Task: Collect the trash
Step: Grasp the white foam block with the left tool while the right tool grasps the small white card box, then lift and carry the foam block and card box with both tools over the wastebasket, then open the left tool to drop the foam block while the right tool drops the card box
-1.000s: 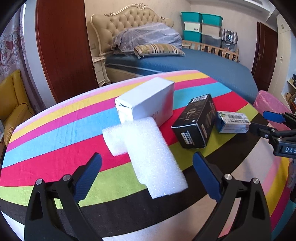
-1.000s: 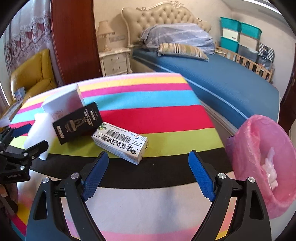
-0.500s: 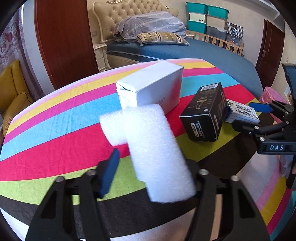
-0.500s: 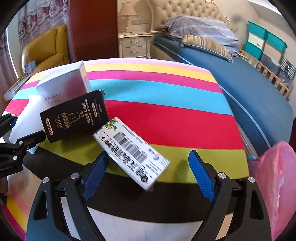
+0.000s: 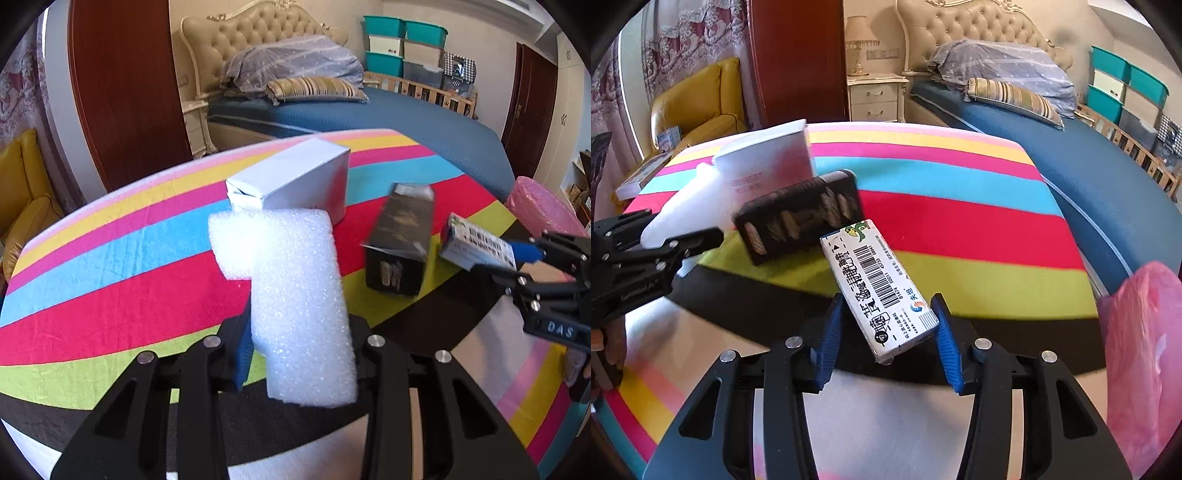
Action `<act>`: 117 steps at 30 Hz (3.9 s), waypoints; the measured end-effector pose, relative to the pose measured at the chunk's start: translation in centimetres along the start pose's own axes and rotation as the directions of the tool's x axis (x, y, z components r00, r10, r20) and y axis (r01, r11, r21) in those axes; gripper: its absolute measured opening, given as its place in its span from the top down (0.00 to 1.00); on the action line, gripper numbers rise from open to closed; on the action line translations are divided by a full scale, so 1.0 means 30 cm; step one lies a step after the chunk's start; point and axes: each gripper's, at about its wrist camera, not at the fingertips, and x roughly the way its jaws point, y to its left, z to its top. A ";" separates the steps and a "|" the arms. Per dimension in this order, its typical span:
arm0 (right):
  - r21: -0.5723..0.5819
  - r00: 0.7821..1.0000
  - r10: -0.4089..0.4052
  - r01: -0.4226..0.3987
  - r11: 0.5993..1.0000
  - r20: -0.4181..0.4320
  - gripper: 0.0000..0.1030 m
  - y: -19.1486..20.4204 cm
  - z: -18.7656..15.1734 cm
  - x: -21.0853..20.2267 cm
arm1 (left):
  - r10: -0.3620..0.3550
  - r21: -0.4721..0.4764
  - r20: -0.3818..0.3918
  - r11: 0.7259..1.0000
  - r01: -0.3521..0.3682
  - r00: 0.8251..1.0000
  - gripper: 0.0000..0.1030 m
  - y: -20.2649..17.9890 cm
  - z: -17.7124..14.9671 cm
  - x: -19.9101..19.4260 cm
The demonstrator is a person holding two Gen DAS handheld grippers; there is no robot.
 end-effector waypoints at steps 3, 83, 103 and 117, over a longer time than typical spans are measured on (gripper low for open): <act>0.023 1.000 -0.005 0.005 1.000 0.008 0.56 0.006 -0.038 -0.040 | -0.013 -0.003 0.025 1.000 0.013 1.000 0.65 -0.002 -0.024 -0.033; 0.528 0.877 -0.420 0.248 0.812 0.234 0.56 -0.474 -0.422 -0.560 | -0.406 0.386 0.153 0.864 0.324 0.901 0.65 -0.693 0.061 -0.121; 0.552 0.838 -0.506 0.328 0.766 0.204 0.56 -0.814 -0.382 -0.586 | -0.599 0.420 0.089 0.747 0.515 0.796 0.65 -1.127 0.352 0.026; 0.580 0.798 -0.546 0.327 0.746 0.253 0.30 -0.918 -0.390 -0.635 | -0.493 0.385 0.221 0.837 0.389 0.841 0.09 -1.065 0.373 0.036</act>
